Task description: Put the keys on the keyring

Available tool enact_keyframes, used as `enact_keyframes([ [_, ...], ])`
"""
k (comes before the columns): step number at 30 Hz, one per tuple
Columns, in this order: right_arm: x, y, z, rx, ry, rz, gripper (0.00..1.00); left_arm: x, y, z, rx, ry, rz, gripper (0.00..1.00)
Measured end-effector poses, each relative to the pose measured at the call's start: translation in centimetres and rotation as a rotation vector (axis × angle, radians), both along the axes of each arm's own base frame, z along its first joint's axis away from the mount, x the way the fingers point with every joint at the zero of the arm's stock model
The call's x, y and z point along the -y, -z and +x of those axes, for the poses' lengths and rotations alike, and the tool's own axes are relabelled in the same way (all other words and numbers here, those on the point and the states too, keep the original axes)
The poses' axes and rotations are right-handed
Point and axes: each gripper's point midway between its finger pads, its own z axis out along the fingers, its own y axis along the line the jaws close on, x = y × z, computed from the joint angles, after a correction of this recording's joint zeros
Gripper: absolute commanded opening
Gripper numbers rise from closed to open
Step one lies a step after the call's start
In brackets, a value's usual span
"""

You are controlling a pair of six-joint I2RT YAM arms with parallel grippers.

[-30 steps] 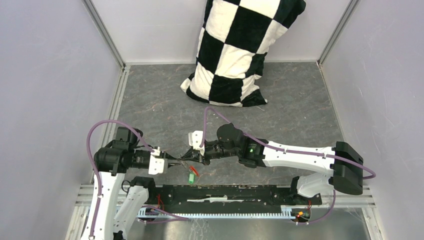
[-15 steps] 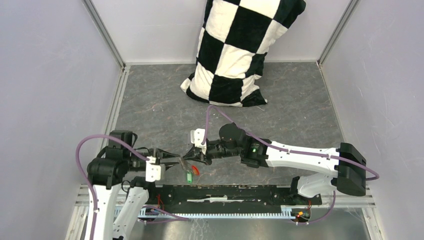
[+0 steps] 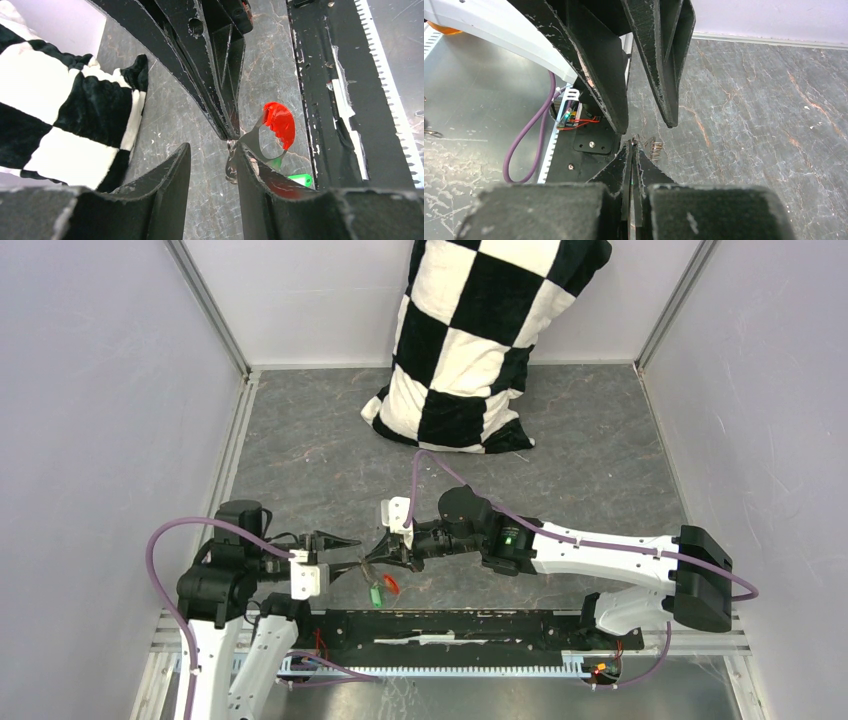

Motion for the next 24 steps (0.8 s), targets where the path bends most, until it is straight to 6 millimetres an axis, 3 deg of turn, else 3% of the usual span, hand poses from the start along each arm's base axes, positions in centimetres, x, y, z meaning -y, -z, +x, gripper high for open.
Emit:
enact_keyframes([
  [13,-0.1,-0.3,-0.1,-0.006,-0.005,0.006,0.0,0.2,1.4,-0.3,-0.16,0.018,0.011,0.38],
  [20,-0.1,-0.7,-0.1,-0.003,-0.006,0.013,0.0,0.2,2.4,-0.3,-0.232,0.067,0.049,0.25],
  [24,-0.2,-1.0,-0.1,-0.002,-0.007,0.015,0.0,0.3,1.9,-0.2,-0.205,0.075,0.047,0.24],
])
